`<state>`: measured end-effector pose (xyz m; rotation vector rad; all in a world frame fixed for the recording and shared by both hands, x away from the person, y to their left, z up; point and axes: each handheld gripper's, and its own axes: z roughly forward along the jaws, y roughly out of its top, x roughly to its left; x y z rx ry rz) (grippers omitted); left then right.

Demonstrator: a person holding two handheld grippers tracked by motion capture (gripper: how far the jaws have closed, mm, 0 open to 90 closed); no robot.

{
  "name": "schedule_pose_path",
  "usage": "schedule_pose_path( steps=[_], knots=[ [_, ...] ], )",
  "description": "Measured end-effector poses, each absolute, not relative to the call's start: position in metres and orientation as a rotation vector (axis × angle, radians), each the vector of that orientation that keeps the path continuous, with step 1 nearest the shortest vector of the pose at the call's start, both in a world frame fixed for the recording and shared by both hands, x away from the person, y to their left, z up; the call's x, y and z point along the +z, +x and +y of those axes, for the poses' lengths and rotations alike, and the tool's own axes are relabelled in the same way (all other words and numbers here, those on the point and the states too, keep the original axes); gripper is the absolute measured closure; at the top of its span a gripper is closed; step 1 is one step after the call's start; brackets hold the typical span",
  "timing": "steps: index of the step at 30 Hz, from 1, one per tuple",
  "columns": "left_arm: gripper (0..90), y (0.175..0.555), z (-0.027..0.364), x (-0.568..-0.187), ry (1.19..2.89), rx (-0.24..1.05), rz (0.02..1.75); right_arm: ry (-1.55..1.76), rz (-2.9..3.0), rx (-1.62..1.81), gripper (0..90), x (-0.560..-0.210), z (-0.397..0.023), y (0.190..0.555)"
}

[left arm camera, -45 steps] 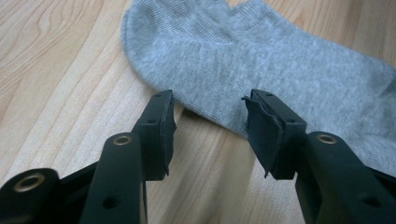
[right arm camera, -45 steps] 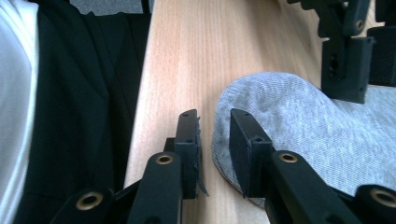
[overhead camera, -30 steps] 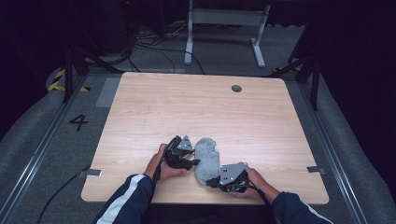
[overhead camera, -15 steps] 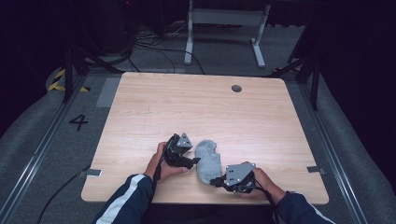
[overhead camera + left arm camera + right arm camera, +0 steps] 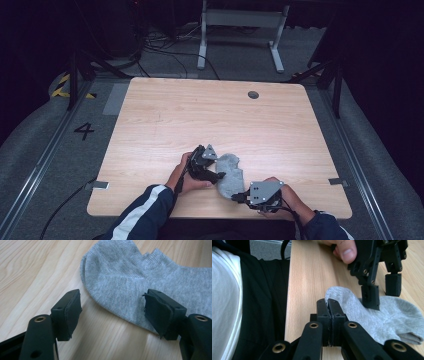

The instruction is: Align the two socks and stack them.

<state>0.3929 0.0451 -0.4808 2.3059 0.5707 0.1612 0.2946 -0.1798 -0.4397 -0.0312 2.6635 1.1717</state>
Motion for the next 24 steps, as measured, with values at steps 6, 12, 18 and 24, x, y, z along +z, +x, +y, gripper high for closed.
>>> schedule_pose_path(
  steps=[6, 12, 18, 24],
  knots=[
    [28.0, 0.394, 0.032, -0.481, 2.312, 0.158, 0.538, 0.013, 2.665, 1.168, 89.6, -0.441, -0.191, 0.290],
    [31.7, 0.395, 0.035, -0.476, 2.263, 0.127, 0.520, 0.052, 2.657, 1.185, 89.6, -0.439, -0.199, 0.290],
    [29.4, 0.396, 0.037, -0.471, 2.236, 0.122, 0.546, 0.036, 2.666, 1.198, 89.6, -0.438, -0.198, 0.287],
    [27.6, 0.390, 0.025, -0.478, 2.330, 0.161, 0.507, 0.026, 2.670, 1.190, 89.6, -0.440, -0.198, 0.285]
  ],
)
